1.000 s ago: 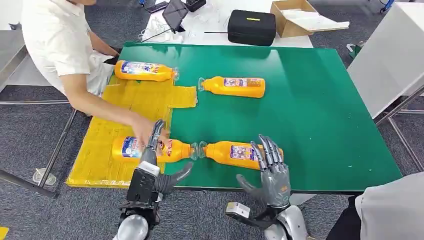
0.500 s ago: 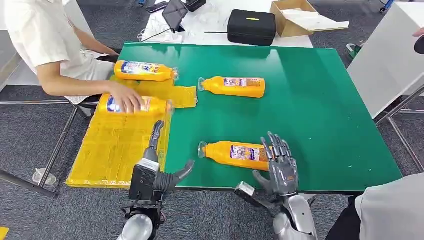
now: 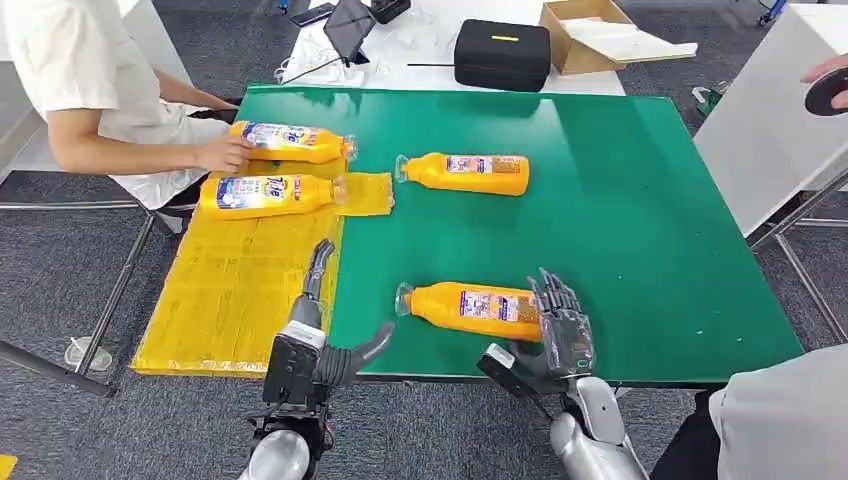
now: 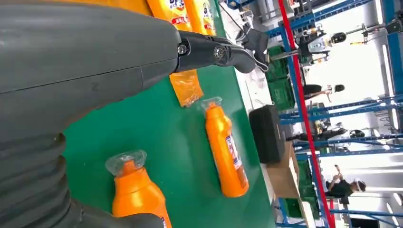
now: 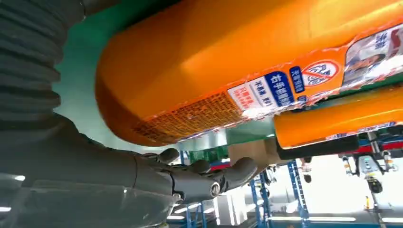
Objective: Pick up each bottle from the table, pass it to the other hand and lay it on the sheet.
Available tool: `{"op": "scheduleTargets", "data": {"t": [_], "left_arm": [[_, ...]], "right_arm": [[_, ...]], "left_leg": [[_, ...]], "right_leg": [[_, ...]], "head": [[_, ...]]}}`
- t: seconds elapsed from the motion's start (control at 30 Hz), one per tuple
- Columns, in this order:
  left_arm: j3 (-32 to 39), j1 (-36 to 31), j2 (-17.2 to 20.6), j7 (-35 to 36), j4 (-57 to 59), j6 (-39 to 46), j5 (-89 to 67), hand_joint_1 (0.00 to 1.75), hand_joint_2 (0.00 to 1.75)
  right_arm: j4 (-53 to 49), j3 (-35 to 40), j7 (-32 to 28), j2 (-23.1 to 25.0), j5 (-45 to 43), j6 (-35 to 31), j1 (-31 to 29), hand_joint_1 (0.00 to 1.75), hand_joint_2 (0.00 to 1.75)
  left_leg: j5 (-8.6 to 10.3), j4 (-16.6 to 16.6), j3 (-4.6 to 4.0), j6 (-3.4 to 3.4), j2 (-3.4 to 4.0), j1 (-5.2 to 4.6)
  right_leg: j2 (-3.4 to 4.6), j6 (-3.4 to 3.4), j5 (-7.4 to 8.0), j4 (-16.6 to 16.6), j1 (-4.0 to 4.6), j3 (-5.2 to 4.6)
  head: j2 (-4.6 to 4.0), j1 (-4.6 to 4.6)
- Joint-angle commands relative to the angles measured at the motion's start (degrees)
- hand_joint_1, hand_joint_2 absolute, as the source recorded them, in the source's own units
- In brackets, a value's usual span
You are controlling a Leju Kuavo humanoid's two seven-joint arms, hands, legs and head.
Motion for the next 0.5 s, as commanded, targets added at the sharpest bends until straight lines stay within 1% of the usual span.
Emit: {"op": "scheduleTargets", "data": {"t": [0.03,0.33,0.37,0.4,0.43,0.47,0.5], "left_arm": [[-2.05,-1.57,1.62,0.21,1.37,-0.45,-0.52,0.0,1.75],[-2.3,-1.86,1.73,0.52,1.11,-1.05,-0.6,0.0,1.75],[-2.25,-1.99,1.74,0.5,1.14,-1.07,-0.6,0.0,1.75],[-2.26,-2.23,1.66,0.41,1.36,-1.16,-0.65,0.0,1.75],[-2.25,-2.31,1.58,0.42,1.33,-1.16,-0.63,0.0,1.75],[-2.17,-2.56,1.44,0.48,1.5,-1.29,-0.56,0.0,1.75],[-2.12,-2.72,1.34,0.55,1.59,-1.44,-0.48,0.0,1.75]], "right_arm": [[8.4,3.2,0.52,-1.48,-0.96,0.75,-2.66,0.0,1.75],[10.79,3.94,0.48,-1.72,-1.8,0.37,-3.97,0.0,1.75],[11.12,4.0,0.38,-1.58,-1.98,0.55,-4.26,0.0,1.75],[13.04,4.72,0.17,-1.75,-2.21,2.6,-5.1,0.0,1.75],[13.05,4.7,0.14,-1.84,-2.25,2.67,-5.23,0.03,1.75],[14.55,5.28,-0.05,-2.08,-2.56,4.4,-5.98,1.48,1.75],[15.48,5.47,-0.38,-2.37,-3.4,5.39,-6.38,1.75,1.75]], "left_leg": [[-0.03,-0.04,0.2,0.01,-0.02,0.01],[-0.03,-0.04,0.3,0.01,-0.03,0.02],[-0.02,-0.03,0.26,0.0,0.0,0.02],[-0.06,-0.03,0.36,0.01,0.0,0.01],[-0.04,-0.03,0.34,0.0,0.01,0.02],[-0.05,-0.04,0.38,0.0,0.01,0.02],[-0.01,-0.03,0.29,0.01,0.02,0.01]], "right_leg": [[-0.01,-0.06,-0.03,-0.05,0.02,0.21],[-0.02,-0.08,-0.02,-0.06,0.02,0.31],[0.0,-0.06,0.0,-0.05,0.02,0.24],[0.01,-0.1,-0.04,-0.04,0.02,0.35],[0.01,-0.09,-0.01,-0.05,0.02,0.33],[0.02,-0.1,-0.03,-0.05,0.02,0.37],[0.01,-0.05,0.01,-0.04,0.02,0.27]], "head": [[0.0,0.0],[0.0,0.0],[0.0,-0.02],[0.0,0.0],[0.0,0.0],[0.0,0.0],[0.0,0.0]]}}
